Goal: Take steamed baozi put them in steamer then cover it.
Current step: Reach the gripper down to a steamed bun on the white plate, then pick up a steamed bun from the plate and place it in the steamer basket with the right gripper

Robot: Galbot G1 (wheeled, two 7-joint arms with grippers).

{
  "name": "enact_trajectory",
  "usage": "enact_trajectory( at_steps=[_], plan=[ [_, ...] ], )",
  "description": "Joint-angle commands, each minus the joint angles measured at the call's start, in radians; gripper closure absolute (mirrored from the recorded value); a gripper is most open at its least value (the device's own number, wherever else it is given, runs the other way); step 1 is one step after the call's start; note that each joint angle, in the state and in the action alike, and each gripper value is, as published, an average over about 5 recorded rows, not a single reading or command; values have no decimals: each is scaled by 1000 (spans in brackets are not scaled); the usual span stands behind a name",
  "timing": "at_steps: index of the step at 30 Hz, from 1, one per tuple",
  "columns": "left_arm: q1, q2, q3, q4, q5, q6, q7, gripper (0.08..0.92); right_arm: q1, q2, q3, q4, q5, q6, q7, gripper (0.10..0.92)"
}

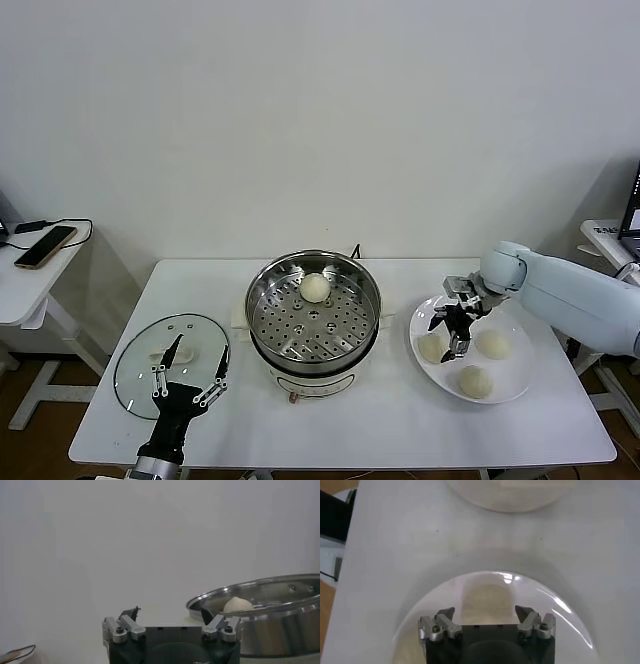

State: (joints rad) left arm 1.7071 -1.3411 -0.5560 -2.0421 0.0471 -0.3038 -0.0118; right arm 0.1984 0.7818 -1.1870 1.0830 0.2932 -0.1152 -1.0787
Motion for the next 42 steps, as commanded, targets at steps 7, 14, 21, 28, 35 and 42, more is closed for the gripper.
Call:
enact_trajectory(
  at_steps=[7, 14, 21, 28, 35, 42],
  plan=[
    [-4, 0, -4, -3, -3, 2, -3, 177, 20, -13, 4, 14, -19, -16, 2, 318],
    [-13, 8, -9, -11, -8, 6, -5, 177, 269, -60, -81, 100, 11, -5, -106, 346],
    [-23, 19, 6, -14, -13, 5, -7, 177, 633, 70, -236, 185, 198, -31, -189, 347],
    [-25, 20, 21, -22, -11, 10, -8, 177, 743, 296, -275, 255, 414, -123, -136, 347],
    [-24, 22, 25, -27, -10, 12, -10, 177, 659, 502, -304, 247, 483, -183, -49, 347],
    [-26, 22, 27, -19, -13, 10, -11, 177, 565, 630, -339, 157, 478, -216, 33, 355]
  ],
)
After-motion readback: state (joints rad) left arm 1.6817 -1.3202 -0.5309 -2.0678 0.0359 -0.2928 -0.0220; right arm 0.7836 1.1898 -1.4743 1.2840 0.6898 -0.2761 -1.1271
